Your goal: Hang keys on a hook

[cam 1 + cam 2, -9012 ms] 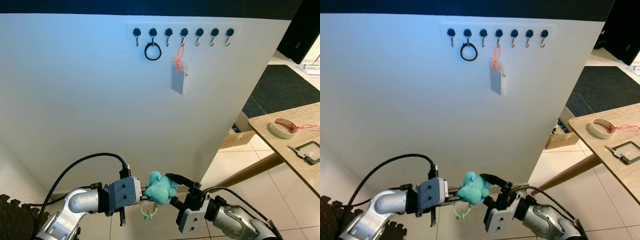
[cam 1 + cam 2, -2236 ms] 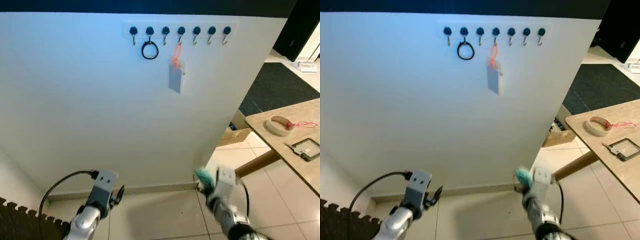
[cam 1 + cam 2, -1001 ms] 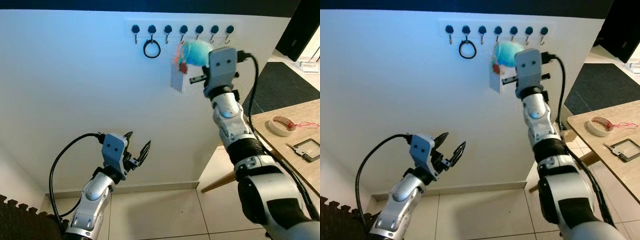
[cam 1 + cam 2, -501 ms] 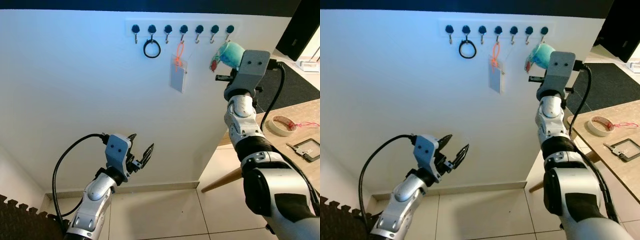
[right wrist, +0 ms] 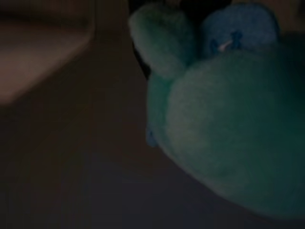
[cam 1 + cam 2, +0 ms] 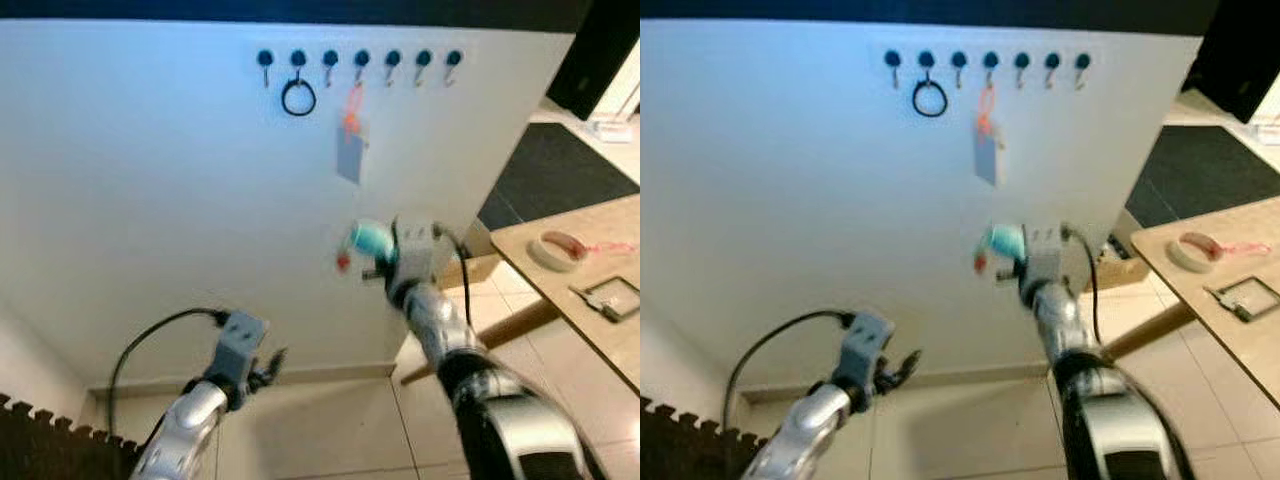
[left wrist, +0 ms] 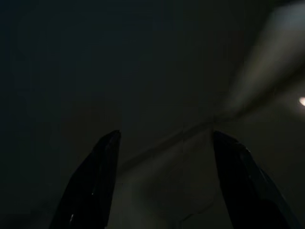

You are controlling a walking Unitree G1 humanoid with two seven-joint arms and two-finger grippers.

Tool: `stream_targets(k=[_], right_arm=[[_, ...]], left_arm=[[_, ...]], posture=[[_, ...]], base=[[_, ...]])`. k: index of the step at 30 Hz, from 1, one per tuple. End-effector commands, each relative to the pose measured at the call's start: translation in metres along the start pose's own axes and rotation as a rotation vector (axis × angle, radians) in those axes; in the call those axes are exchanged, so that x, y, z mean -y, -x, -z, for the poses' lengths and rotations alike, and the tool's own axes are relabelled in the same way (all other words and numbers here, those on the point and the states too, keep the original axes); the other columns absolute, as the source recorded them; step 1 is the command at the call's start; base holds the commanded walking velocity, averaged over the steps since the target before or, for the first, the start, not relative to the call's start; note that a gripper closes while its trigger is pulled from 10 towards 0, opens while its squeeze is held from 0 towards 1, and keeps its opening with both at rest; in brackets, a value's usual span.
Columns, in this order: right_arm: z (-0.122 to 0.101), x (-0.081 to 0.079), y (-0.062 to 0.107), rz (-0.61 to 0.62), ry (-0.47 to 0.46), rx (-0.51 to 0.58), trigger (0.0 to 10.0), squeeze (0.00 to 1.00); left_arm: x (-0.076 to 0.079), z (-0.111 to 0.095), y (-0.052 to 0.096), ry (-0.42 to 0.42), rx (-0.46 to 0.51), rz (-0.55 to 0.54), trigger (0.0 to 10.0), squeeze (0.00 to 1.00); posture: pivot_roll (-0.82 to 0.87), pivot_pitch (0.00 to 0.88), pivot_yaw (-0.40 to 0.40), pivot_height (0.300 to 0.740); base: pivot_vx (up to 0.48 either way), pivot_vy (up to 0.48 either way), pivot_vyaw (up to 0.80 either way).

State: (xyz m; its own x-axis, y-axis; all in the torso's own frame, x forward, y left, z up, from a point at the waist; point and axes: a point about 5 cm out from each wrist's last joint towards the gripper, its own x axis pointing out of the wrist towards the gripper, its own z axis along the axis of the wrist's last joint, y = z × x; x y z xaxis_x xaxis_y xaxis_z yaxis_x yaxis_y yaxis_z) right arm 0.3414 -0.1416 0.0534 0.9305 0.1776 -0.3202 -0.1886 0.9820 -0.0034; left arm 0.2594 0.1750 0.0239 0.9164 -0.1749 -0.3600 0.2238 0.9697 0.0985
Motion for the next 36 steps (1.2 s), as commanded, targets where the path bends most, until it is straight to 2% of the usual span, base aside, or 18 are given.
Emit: stream_targets(k=[1, 2, 4, 5, 7, 8, 9, 10, 11, 12, 13, 14, 15, 17, 23, 27, 31, 36], right_arm=[[0.032, 0.002, 0.012, 0.034, -0.044, -0.061, 0.0, 0.00], [0.032, 0.002, 0.012, 0.034, -0.044, -0.061, 0.0, 0.00], [0.066, 0.003, 0.026, 0.054, -0.051, -0.178, 0.0, 0.00], [0.066, 0.003, 0.026, 0.054, -0.051, -0.178, 0.0, 0.00], [0.099, 0.003, 0.042, 0.024, 0.009, -0.338, 0.0, 0.00], [0.099, 0.003, 0.042, 0.024, 0.009, -0.338, 0.0, 0.00], [0.125, 0.002, 0.058, -0.035, 0.076, -0.481, 10.0, 0.00], [0.151, 0.002, 0.078, -0.093, 0.123, -0.637, 10.0, 0.00], [0.157, 0.002, 0.083, -0.085, 0.075, -0.669, 10.0, 0.00], [0.157, 0.002, 0.083, -0.085, 0.075, -0.669, 10.0, 0.00], [0.158, 0.002, 0.084, -0.047, -0.013, -0.675, 10.0, 0.00], [0.158, 0.002, 0.084, -0.047, -0.013, -0.675, 10.0, 0.00], [0.160, 0.005, 0.085, 0.035, -0.156, -0.673, 10.0, 0.00], [0.160, 0.007, 0.086, 0.081, -0.204, -0.670, 10.0, 0.00], [0.160, 0.006, 0.085, 0.083, -0.181, -0.647, 10.0, 0.00], [0.157, 0.007, 0.084, 0.095, -0.082, -0.588, 10.0, 0.00], [0.156, 0.010, 0.084, 0.118, -0.032, -0.573, 10.0, 0.00], [0.150, 0.020, 0.083, 0.179, -0.057, -0.490, 10.0, 0.00]], left_arm=[[-0.008, 0.036, 0.010, 0.040, -0.121, -0.093, 10.0, 0.00], [-0.008, 0.036, 0.010, 0.040, -0.121, -0.093, 10.0, 0.00], [-0.011, 0.057, 0.018, 0.047, -0.216, -0.121, 10.0, 0.00], [-0.011, 0.057, 0.018, 0.047, -0.216, -0.121, 10.0, 0.00], [-0.008, 0.069, 0.023, 0.035, -0.282, -0.109, 10.0, 0.00], [-0.008, 0.069, 0.023, 0.035, -0.282, -0.109, 10.0, 0.00], [-0.006, 0.074, 0.024, 0.030, -0.303, -0.100, 10.0, 0.00], [-0.003, 0.077, 0.025, 0.031, -0.318, -0.096, 10.0, 0.00], [-0.002, 0.078, 0.025, 0.036, -0.321, -0.098, 10.0, 0.00], [-0.002, 0.078, 0.025, 0.036, -0.321, -0.098, 10.0, 0.00], [-0.002, 0.078, 0.025, 0.043, -0.323, -0.101, 10.0, 0.00], [-0.002, 0.078, 0.025, 0.043, -0.323, -0.101, 10.0, 0.00], [-0.001, 0.080, 0.024, 0.056, -0.318, -0.112, 10.0, 0.00], [0.002, 0.082, 0.023, 0.076, -0.321, -0.114, 10.0, 0.00], [0.009, 0.088, 0.023, 0.080, -0.337, -0.088, 10.0, 0.00], [0.017, 0.098, 0.027, 0.093, -0.370, -0.058, 10.0, 0.00], [0.016, 0.106, 0.032, 0.108, -0.400, -0.078, 10.0, 0.00], [0.011, 0.116, 0.039, 0.138, -0.409, -0.137, 10.0, 0.00]], posture=[[0.04, 0.082, -0.048, 0.740], [0.04, 0.082, -0.048, 0.740], [0.03, 0.081, -0.041, 0.740], [0.03, 0.081, -0.041, 0.740], [0.03, 0.078, -0.036, 0.740], [0.03, 0.078, -0.036, 0.740], [0.03, 0.074, -0.037, 0.740], [0.03, 0.074, -0.041, 0.740], [0.03, 0.074, -0.042, 0.740], [0.03, 0.074, -0.042, 0.740], [0.03, 0.072, -0.044, 0.740], [0.03, 0.072, -0.044, 0.740], [0.04, 0.072, -0.048, 0.740], [0.03, 0.068, -0.051, 0.740], [0.04, 0.063, -0.054, 0.740], [0.04, 0.058, -0.055, 0.740], [0.04, 0.053, -0.053, 0.740], [0.04, 0.052, -0.054, 0.740]], base=[[0.000, 0.000, 0.00], [0.000, 0.000, 0.00], [0.000, 0.000, 0.00], [0.000, 0.000, 0.00], [0.000, 0.000, 0.00], [0.000, 0.000, 0.00], [0.000, 0.000, 0.00], [0.000, 0.000, 0.00], [0.000, 0.000, 0.00], [0.000, 0.000, 0.00], [0.000, 0.000, 0.00], [0.000, 0.000, 0.00], [0.000, 0.000, 0.00], [0.000, 0.000, 0.00], [0.000, 0.000, 0.00], [0.000, 0.000, 0.00], [0.000, 0.000, 0.00], [0.000, 0.000, 0.00]])
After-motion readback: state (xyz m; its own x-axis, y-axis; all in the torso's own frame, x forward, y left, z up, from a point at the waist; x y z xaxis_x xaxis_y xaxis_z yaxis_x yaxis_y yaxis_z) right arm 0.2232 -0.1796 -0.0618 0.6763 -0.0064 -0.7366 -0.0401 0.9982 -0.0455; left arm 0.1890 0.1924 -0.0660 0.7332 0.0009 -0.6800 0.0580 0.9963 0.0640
